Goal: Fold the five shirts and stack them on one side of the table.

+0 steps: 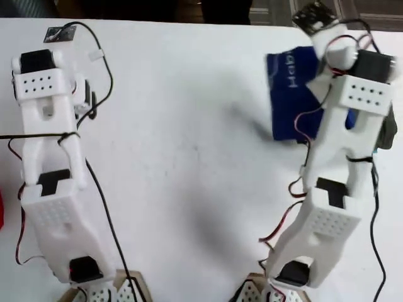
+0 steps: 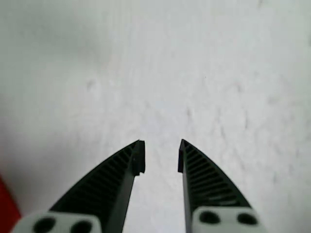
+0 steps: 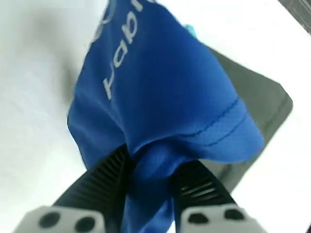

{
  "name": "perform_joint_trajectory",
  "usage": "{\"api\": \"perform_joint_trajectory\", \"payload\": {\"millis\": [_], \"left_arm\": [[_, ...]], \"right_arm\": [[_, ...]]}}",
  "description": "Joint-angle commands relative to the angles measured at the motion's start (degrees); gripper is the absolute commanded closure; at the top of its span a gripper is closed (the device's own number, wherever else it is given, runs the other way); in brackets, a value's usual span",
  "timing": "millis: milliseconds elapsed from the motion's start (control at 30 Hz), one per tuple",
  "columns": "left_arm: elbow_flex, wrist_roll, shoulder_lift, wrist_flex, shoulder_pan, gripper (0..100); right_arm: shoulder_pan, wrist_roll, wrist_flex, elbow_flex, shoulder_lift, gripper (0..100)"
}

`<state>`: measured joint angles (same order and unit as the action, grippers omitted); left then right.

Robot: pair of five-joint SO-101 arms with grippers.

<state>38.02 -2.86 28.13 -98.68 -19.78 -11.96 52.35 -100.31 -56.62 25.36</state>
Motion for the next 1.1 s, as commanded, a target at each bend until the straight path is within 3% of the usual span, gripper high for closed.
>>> {"api": "perform_joint_trajectory", "payload": {"millis": [0,200,467,1067], "left_arm": [[0.4,-0.4,-0.5,0.5,-0.3,86],[0.4,-0.3,-0.5,0.5,-0.4,86],[0.4,-0.3,-0.5,0.5,-0.4,86],[0.4,-0.4,-0.6,0.1,-0.5,86]], "right_arm": [[-2.2,3.4,-0.7,-0.6,-3.6,98.0],[-5.8,8.2,2.6,-1.0,1.6,98.0],[-11.6,8.2,17.8,-1.0,7.3,98.0],[-12.4,8.1,30.7,-1.0,16.6,97.4]]}}
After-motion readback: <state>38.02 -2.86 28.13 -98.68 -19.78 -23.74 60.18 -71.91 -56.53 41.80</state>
